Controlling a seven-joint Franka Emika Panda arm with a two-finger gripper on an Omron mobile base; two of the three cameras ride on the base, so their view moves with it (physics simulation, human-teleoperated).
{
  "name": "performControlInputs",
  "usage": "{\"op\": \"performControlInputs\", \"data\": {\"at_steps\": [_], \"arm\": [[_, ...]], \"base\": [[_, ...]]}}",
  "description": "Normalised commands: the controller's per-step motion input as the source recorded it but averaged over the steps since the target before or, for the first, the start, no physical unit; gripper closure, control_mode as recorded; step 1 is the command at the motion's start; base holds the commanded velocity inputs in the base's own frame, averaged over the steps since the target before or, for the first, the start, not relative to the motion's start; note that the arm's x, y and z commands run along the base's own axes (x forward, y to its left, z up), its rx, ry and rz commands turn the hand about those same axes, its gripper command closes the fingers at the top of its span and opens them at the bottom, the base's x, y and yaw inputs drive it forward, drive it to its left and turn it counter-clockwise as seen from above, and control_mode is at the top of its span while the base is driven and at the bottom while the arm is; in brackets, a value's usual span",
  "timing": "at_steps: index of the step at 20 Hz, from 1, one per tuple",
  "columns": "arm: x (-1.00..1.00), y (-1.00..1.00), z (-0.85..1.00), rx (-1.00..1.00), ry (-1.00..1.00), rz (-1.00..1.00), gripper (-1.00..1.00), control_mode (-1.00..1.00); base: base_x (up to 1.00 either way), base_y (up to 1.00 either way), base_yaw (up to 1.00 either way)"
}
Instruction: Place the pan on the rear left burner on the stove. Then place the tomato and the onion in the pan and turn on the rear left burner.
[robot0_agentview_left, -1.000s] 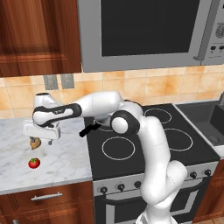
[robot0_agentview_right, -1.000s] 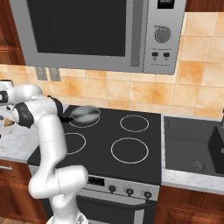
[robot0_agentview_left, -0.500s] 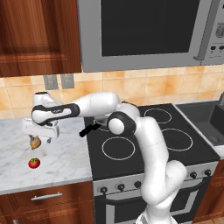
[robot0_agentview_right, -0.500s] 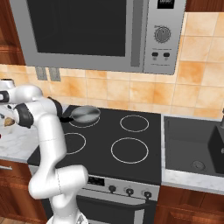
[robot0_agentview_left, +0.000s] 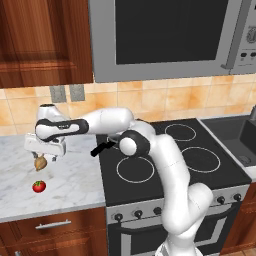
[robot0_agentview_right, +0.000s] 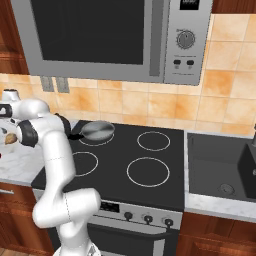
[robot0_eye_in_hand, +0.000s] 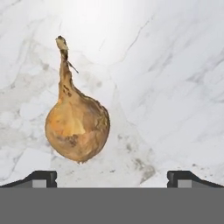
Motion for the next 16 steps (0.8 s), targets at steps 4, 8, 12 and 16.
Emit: {"op": "performControlInputs", "data": {"at_steps": [4,8,12,16], "arm": [[0.06,0.23,-0.08,0.0,0.0,0.0,-1.0,-1.0],[0.05,0.2,-0.13,0.0,0.01,0.0,-1.0,-1.0],[0.04,0.14,-0.15,-0.01,0.01,0.0,-1.0,-1.0],[0.04,0.07,-0.13,-0.04,0.0,0.0,-1.0,-1.0]], "base": [[0.0,0.0,0.0],[0.0,0.0,0.0],[0.0,0.0,0.0],[0.0,0.0,0.0]]}}
